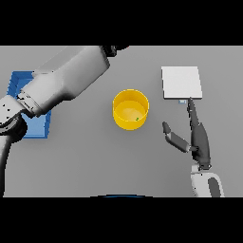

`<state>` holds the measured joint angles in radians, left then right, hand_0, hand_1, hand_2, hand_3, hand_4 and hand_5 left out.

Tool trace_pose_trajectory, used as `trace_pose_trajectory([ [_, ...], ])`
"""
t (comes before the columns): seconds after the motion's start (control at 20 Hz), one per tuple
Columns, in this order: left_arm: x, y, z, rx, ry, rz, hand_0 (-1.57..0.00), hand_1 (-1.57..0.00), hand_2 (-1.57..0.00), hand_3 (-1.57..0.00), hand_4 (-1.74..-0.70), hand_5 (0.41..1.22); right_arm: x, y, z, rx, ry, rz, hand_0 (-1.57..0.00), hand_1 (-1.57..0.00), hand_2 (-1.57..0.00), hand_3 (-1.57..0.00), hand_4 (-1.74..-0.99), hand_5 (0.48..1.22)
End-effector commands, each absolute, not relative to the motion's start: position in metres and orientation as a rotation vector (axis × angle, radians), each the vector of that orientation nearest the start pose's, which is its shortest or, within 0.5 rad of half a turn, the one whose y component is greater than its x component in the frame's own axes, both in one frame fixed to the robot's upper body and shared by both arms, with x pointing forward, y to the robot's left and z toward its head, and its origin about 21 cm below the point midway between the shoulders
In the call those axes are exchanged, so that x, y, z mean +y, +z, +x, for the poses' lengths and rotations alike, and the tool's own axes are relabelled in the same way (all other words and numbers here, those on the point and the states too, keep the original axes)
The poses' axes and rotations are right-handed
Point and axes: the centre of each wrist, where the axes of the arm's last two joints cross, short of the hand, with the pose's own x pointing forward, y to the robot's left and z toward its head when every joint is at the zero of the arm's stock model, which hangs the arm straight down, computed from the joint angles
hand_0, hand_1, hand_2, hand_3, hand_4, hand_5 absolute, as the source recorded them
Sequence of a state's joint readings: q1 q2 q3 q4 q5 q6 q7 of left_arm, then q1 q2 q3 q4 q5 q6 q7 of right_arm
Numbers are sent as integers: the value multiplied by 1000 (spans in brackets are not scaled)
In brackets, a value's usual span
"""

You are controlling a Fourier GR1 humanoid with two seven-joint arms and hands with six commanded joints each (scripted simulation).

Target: Pick up the red beaker and tilt it to pour out 1 green nut into yellow bowl. Pick up the yellow bowl and place it on the metallic measuring scale.

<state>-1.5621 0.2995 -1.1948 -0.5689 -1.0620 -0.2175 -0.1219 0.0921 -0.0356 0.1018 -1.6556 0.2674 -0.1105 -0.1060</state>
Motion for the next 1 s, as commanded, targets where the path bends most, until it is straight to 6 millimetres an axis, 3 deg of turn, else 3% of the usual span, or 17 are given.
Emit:
trace_pose_trajectory([
  [0.0,40,245,447,956,2475,-1617,-1571,-1571,-1483,-1147,-1701,1221,-220,-1,224,-1685,209,-243,1,1,1,1,-1183,596],
  [0.2,72,296,465,1240,2513,-1892,-1571,-1571,-1535,-1397,-1720,1221,-218,4,229,-1704,184,-196,1,1,1,1,-1193,597],
  [0.4,148,314,485,1844,2522,-2237,-1571,-1571,-1556,-1360,-1732,1221,-221,6,231,-1703,194,-186,1,1,1,1,-1222,592],
  [0.5,192,305,489,2201,2448,-2268,-1571,-1571,-1562,-1383,-1735,1221,-225,2,229,-1702,203,-180,1,1,1,1,-1222,590],
  [0.7,257,279,487,2766,2188,-2345,-1571,-1571,-1567,-1428,-1739,1221,-225,3,232,-1723,215,-184,1,1,1,1,-1226,587],
  [0.95,309,228,468,3241,1589,-2618,-1571,-1571,-1570,-1445,-1740,1221,-225,1,234,-1702,261,-197,1,1,1,1,-1212,610],
])
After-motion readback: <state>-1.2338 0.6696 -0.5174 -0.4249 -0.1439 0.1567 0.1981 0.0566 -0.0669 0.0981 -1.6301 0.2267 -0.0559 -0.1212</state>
